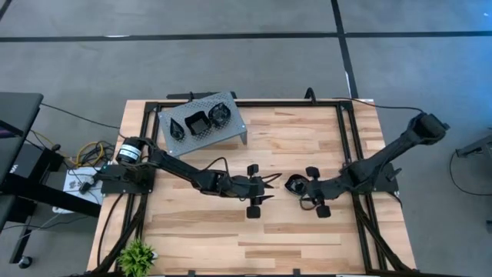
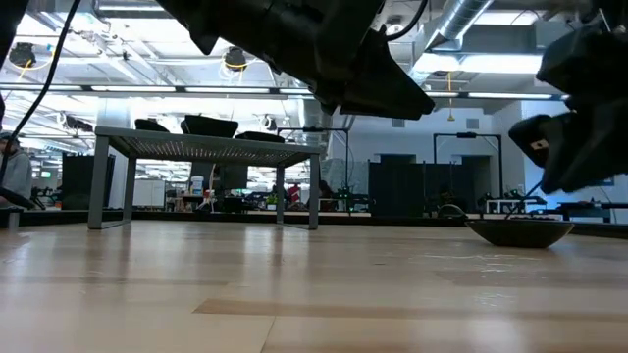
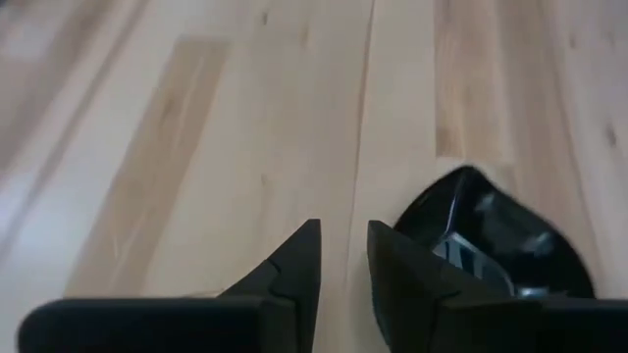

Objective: Pick & Place Mini shaped plates
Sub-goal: Stack the black leaf plate on top of the black leaf plate on the shelf

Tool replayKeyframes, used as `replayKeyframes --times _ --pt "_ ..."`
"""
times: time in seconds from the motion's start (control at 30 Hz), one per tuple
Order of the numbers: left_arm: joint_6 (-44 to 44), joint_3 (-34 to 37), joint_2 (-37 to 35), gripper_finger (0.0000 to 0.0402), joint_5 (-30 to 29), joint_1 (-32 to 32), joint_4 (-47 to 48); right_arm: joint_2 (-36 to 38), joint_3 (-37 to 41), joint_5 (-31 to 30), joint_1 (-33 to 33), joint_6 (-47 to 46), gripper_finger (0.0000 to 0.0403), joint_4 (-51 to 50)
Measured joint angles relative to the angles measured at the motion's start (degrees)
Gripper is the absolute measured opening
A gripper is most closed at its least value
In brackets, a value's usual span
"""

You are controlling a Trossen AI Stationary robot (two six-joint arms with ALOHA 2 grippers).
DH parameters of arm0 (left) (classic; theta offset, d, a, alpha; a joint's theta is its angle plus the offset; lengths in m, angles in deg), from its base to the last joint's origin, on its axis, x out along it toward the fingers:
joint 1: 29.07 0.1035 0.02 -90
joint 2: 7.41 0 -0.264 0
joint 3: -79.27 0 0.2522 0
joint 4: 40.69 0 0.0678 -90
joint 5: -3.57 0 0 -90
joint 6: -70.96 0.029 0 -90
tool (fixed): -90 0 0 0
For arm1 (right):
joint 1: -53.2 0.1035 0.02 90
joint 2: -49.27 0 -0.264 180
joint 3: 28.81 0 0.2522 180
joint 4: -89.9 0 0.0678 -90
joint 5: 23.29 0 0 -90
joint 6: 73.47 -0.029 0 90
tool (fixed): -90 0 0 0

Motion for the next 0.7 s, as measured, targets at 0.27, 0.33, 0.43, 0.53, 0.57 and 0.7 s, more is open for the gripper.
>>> replayKeyframes --times 0.27,0.33,0.43,0.53,0.57,0.7 --pt "0.0 0.0 0.0 0.0135 0.0 0.0 0.2 -6.4 0.0 -4.5 0.8 -0.3 0.0082 0.3" --pt "0.0 0.0 0.0 0.0135 0.0 0.0 0.2 -7.6 0.0 -4.5 0.8 -0.9 0.0082 0.6" --pt "0.0 0.0 0.0 0.0135 0.0 0.0 0.2 -9.1 0.0 -4.5 0.7 -2.8 0.0082 0.4" --pt "0.0 0.0 0.0 0.0135 0.0 0.0 0.2 -10.7 0.0 -4.7 0.7 -3.1 0.0082 0.3" --pt "0.0 0.0 0.0 0.0135 0.0 0.0 0.2 -11.1 0.0 -5.2 0.6 -3.1 0.0082 0.4" --pt "0.0 0.0 0.0 0.0135 0.0 0.0 0.2 -12.9 0.0 -5.5 -0.4 -2.9 0.0068 0.5"
